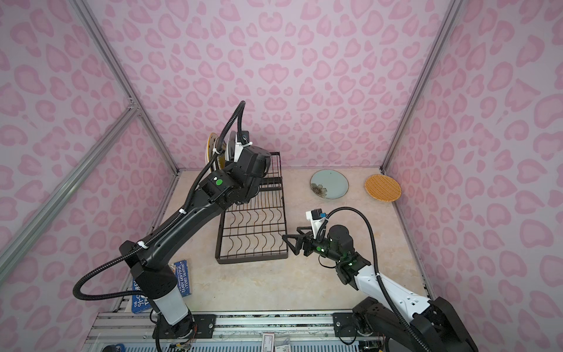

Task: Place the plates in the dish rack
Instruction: 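Open the left gripper and withdraw it from the rack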

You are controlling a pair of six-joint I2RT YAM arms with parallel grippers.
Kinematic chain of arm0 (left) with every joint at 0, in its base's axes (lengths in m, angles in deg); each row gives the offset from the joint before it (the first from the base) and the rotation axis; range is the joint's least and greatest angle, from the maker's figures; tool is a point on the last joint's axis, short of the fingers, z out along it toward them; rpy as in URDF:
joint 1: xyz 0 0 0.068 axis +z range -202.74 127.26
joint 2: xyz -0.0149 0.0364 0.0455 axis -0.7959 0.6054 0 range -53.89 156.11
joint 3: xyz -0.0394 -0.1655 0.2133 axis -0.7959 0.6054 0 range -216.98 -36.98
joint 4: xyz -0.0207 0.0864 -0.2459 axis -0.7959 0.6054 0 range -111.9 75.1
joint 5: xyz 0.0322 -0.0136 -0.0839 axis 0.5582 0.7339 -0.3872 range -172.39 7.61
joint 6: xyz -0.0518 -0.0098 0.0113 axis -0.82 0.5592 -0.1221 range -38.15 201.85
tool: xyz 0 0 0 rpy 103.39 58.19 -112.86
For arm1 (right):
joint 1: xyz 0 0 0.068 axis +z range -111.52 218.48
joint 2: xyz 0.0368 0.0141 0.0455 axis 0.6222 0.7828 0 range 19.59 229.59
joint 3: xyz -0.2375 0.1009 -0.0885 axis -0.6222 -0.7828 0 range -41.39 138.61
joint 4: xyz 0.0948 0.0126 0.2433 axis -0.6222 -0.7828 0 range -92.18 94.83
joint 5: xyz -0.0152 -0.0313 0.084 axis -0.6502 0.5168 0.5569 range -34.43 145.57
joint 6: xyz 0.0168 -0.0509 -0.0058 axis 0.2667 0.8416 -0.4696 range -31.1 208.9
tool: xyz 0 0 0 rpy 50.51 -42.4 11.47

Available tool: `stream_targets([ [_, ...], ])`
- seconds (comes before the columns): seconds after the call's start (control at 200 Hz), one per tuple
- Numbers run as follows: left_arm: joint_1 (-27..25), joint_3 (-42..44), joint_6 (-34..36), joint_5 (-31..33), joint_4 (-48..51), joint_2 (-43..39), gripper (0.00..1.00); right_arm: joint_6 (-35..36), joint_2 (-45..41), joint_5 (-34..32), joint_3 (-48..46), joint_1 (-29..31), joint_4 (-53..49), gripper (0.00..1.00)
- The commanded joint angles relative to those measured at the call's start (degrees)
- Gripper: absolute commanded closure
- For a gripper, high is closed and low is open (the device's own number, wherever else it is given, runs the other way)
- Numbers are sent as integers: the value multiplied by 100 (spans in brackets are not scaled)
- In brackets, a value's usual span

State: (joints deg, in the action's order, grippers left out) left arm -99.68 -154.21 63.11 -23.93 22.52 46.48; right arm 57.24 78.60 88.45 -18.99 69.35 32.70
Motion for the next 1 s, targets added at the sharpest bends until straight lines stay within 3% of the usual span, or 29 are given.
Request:
stream_targets([
  [0.0,-18,-81,-53,-364,111,-277,74,117,-29,-72,50,22,-36,3],
  [0.285,-18,249,-297,-1660,105,-1229,74,149,-46,-29,83,24,-100,3],
  [0.65,-2,2031,-98,-4418,-479,-3121,65,582,-1301,-419,739,-18,-1632,3],
  [0.895,14,3805,158,-5350,-1180,-4491,0,672,-1965,-800,1144,-75,-2485,3],
  [1.0,13,4595,336,-5863,-1516,-4988,3,679,-2226,-1132,1284,-76,-2881,3],
])
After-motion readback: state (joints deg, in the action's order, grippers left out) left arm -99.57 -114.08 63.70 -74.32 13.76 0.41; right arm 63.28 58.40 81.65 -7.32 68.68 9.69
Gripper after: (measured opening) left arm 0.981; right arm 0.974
